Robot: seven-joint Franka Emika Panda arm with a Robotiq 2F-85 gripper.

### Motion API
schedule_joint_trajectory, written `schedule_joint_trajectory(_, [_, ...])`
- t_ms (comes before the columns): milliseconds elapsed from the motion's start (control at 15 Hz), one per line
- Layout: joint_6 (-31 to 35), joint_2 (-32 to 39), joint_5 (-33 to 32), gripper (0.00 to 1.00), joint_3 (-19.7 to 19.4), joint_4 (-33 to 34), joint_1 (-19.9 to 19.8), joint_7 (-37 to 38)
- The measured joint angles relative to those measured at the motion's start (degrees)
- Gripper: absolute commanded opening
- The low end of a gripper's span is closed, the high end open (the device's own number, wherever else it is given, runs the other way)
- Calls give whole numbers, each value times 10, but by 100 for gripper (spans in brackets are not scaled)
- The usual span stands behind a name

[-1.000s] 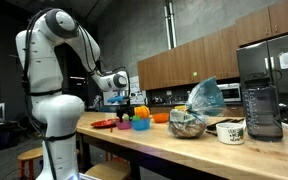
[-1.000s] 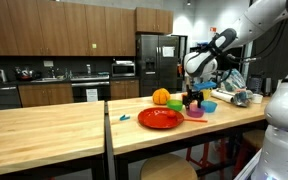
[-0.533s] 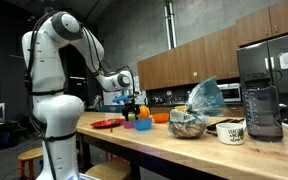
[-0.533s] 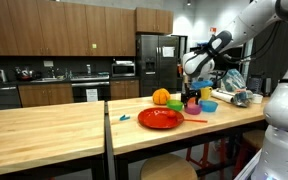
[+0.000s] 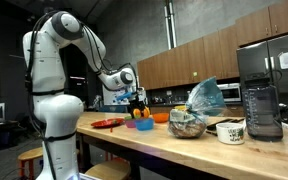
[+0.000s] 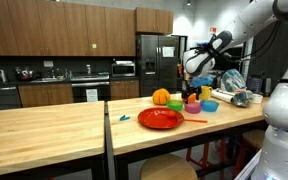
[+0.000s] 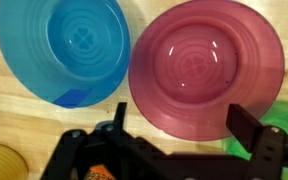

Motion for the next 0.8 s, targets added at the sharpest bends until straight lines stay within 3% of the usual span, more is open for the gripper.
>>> schedule_joint_trajectory(800, [9,-36,-3,100,-2,14,-8,21])
